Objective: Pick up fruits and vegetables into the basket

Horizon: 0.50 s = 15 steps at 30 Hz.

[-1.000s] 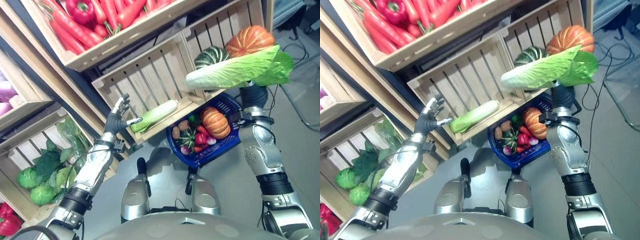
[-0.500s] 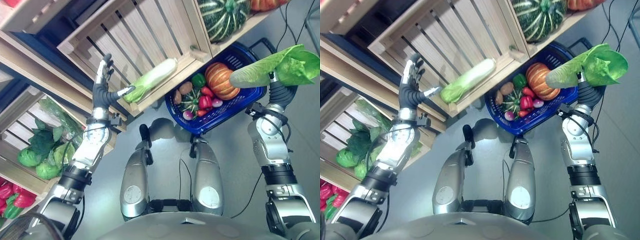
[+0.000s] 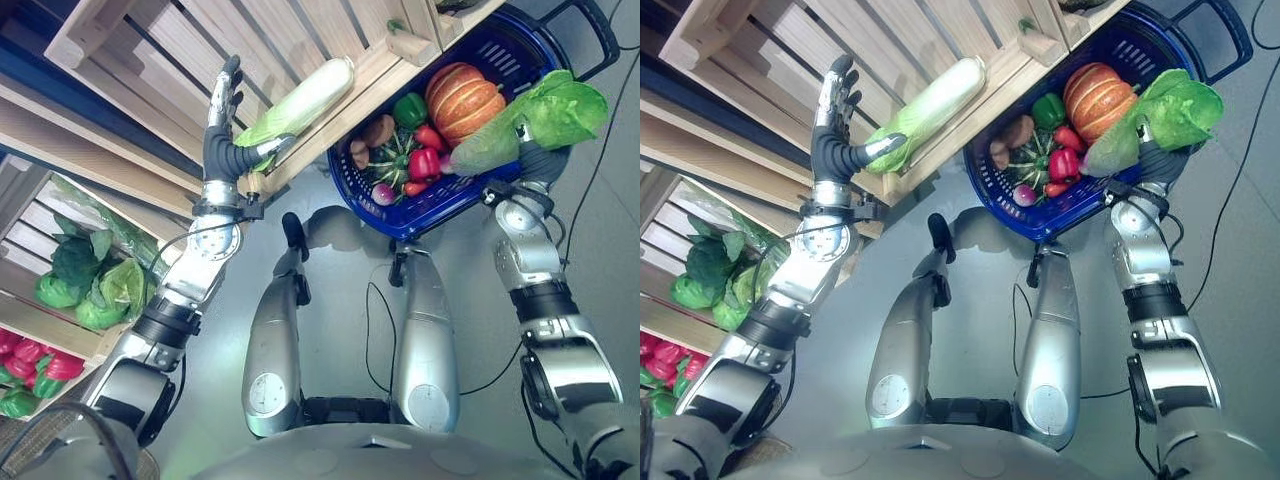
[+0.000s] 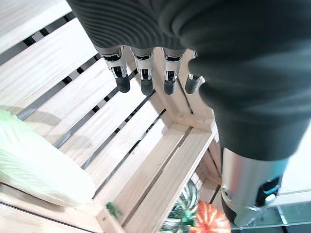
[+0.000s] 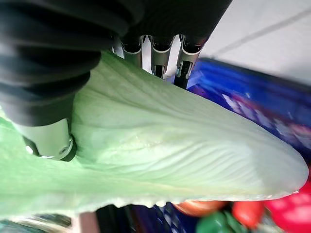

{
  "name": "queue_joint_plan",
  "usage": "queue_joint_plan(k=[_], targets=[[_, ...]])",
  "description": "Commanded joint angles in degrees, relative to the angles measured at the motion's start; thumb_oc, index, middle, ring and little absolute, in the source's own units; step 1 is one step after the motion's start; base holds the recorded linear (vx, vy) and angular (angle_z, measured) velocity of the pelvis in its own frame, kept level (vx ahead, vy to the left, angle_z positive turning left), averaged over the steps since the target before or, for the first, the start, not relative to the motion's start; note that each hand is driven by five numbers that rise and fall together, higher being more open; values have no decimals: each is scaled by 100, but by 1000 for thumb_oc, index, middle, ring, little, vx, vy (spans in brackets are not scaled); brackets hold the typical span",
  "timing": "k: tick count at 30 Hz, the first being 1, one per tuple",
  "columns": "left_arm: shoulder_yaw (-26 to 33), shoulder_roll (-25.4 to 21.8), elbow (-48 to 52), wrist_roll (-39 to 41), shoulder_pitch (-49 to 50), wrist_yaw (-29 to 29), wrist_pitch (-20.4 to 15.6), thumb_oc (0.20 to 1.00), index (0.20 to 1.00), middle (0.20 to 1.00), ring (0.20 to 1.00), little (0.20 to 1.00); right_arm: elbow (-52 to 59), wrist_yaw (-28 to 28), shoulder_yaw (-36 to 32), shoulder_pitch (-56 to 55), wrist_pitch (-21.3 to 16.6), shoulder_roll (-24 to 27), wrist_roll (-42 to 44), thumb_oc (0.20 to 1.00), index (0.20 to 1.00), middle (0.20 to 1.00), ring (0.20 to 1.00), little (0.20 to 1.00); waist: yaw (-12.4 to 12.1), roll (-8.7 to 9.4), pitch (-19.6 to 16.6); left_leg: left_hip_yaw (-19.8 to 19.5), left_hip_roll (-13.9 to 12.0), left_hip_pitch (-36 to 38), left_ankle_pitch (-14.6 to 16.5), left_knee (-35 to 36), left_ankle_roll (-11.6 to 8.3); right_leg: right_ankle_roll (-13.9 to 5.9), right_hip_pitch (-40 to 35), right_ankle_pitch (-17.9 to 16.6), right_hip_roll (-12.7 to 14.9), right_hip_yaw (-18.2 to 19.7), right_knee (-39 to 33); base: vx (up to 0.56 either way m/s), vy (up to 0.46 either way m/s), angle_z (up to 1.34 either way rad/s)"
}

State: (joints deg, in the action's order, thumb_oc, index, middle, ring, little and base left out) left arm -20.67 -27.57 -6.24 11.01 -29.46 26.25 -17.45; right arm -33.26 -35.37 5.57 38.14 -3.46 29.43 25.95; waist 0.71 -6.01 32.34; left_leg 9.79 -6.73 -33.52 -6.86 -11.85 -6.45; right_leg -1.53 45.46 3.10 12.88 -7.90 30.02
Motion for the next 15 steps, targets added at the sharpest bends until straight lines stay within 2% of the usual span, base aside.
queue_joint_plan(k=[1,8,10,15], targets=[[-129,-50,-68,-287,-314,244,-88,1000,1000,1000,1000,1000,-422,605,252,522,-188,483,554,200,200,200,200,200,-16,-414,-255,32,173,-617,431,-753,125,-242,47,151,-156,-59,118,12,-37,6],[-421,-199,-852,-153,-1098,403,303,1000,1000,1000,1000,1000,-1951,1654,532,1417,50,471,2018,200,200,200,200,200,-93,-541,-255,-19,220,-1097,446,-1015,159,-201,568,201,-152,-5,424,22,-12,5],[-510,-213,-1153,-77,-1299,477,327,1000,1000,1000,1000,1000,-2457,1953,518,1616,60,444,2181,200,200,200,200,200,-103,-580,-255,-40,229,-1223,459,-1094,174,-195,719,229,-162,38,525,34,9,2],[-667,-239,-1828,-11,-1685,659,630,1000,1000,1000,1000,1000,-3281,2210,600,1916,492,473,2192,200,200,200,200,200,-84,-621,-255,-66,228,-1478,496,-1272,208,-164,982,259,-204,131,672,9,5,2]])
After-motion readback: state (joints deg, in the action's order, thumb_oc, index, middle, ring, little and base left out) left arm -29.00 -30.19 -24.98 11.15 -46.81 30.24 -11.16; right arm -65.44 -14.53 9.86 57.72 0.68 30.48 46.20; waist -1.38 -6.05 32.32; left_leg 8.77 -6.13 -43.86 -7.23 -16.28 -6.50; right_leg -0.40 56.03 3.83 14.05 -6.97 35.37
